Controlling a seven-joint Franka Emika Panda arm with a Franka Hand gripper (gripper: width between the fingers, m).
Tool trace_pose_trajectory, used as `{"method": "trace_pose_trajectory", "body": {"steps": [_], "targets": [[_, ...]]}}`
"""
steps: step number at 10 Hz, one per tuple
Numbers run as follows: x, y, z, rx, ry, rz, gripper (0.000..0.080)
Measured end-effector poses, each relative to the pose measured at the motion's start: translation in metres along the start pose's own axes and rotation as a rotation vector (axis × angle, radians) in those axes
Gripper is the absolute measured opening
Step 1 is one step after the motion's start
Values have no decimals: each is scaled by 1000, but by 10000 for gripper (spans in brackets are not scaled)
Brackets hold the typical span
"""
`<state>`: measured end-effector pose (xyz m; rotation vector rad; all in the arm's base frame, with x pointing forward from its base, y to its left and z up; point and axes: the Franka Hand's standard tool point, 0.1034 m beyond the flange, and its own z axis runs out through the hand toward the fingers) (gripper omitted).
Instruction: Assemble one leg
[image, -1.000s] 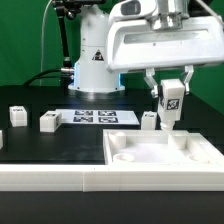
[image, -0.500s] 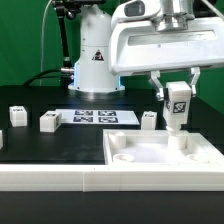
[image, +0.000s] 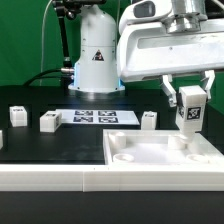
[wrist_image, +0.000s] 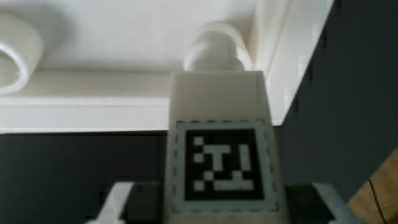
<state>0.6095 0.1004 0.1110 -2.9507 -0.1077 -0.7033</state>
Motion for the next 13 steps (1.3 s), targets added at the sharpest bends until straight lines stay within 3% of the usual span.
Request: {"method": "trace_pose_trajectory", "body": {"steps": [5,13], "targets": [[-6,-7,11,2,5,-10,291],[-5,-4,18,-7,46,-7,291]]}}
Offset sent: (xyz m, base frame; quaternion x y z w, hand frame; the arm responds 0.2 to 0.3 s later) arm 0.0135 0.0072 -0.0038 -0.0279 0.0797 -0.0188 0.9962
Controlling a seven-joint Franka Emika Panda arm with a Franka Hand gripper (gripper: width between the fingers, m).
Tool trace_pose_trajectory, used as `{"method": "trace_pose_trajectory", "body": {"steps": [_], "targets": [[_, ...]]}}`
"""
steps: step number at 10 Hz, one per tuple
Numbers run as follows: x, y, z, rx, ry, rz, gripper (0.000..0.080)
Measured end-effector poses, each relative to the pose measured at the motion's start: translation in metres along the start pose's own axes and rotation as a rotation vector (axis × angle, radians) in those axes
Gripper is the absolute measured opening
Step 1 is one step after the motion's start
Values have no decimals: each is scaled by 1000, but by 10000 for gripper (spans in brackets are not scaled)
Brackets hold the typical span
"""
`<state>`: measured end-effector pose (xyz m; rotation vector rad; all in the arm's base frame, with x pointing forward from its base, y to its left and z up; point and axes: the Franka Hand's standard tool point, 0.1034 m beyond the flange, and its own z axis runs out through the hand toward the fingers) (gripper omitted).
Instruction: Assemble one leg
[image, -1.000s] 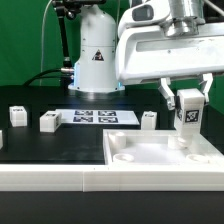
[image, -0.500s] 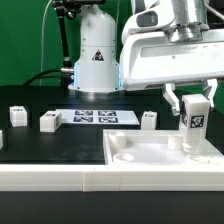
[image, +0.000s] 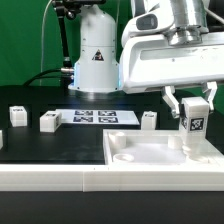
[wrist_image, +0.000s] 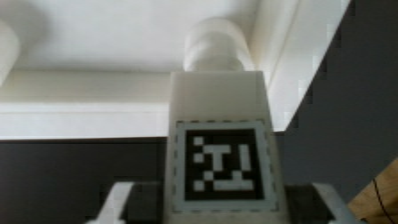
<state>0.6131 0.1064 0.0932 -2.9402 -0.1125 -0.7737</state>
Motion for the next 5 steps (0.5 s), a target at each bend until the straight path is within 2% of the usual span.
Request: {"method": "trace_pose_trajectory", "body": {"steps": [3,5], "targets": [[5,-3,4,-8,67,-5,291],[-3,-3,12,-12,79,-7,291]]}}
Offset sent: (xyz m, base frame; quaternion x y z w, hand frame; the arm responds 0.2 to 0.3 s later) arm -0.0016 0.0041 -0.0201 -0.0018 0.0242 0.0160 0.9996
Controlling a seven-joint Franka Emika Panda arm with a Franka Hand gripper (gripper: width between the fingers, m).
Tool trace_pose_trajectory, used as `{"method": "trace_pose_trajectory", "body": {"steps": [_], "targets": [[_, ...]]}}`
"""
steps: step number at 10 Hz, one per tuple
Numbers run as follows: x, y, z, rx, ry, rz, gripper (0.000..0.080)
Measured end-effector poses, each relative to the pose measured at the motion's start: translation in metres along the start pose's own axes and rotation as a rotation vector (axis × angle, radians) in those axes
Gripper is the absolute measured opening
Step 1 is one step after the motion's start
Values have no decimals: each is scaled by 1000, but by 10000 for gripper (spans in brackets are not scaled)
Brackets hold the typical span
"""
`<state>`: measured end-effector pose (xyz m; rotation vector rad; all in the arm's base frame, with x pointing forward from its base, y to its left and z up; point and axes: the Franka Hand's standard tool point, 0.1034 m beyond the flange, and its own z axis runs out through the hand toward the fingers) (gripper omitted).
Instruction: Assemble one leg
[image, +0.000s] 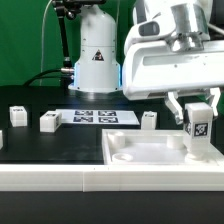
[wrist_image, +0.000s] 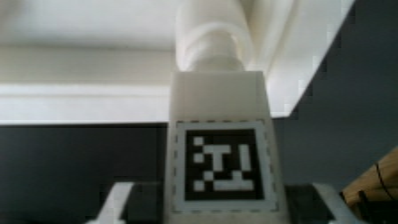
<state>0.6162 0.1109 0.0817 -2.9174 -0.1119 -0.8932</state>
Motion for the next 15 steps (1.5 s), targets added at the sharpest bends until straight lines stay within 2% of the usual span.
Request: {"method": "trace_pose_trajectory", "body": {"steps": [6,8,9,11,15], "targets": [[-8,-2,6,1,-9,-6,291],[-9,-2,6,1,-11,-5,542],[-9,-2,6,1,-11,-5,616],[-9,-2,6,1,-11,-5,643],[-6,2,3,0,-17,-5,649]]}}
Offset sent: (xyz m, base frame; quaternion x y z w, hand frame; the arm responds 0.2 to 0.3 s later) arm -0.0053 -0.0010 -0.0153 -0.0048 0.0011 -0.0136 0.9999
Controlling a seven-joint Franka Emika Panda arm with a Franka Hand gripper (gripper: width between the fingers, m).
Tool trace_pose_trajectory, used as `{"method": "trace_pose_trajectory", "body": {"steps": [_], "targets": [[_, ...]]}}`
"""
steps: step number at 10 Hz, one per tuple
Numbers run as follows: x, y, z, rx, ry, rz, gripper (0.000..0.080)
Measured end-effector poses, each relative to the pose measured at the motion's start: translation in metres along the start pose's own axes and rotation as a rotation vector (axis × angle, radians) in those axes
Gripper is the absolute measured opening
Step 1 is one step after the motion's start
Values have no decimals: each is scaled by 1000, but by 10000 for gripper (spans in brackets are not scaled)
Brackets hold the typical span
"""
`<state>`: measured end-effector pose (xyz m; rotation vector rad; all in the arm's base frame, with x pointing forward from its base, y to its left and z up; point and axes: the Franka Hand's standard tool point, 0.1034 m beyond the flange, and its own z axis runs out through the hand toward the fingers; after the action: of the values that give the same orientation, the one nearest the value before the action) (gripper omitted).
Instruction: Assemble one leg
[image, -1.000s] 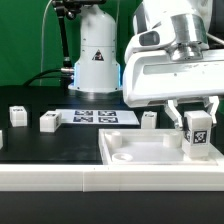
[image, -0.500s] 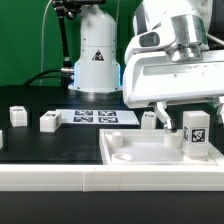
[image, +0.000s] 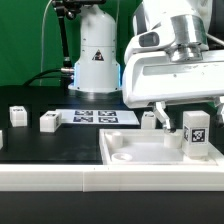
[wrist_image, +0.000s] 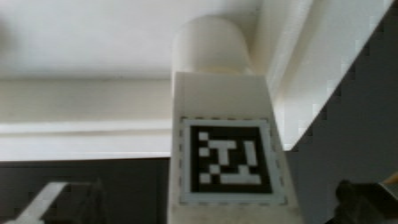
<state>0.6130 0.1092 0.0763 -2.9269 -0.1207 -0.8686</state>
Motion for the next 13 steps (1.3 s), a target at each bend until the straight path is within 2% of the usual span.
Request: {"method": "trace_pose_trajectory", "body": {"steps": [2,4,6,8,11,13], "targets": [[13,7,-12,1,-12,0,649],[10,5,-11,4,-28,0,649],[6,1,-5,31,-147,15,649],[13,-5,-2,60,-266,29,649],[8,-6,-2,95,-451,34,649],[10,-2,1,89,-441,42,649]]}}
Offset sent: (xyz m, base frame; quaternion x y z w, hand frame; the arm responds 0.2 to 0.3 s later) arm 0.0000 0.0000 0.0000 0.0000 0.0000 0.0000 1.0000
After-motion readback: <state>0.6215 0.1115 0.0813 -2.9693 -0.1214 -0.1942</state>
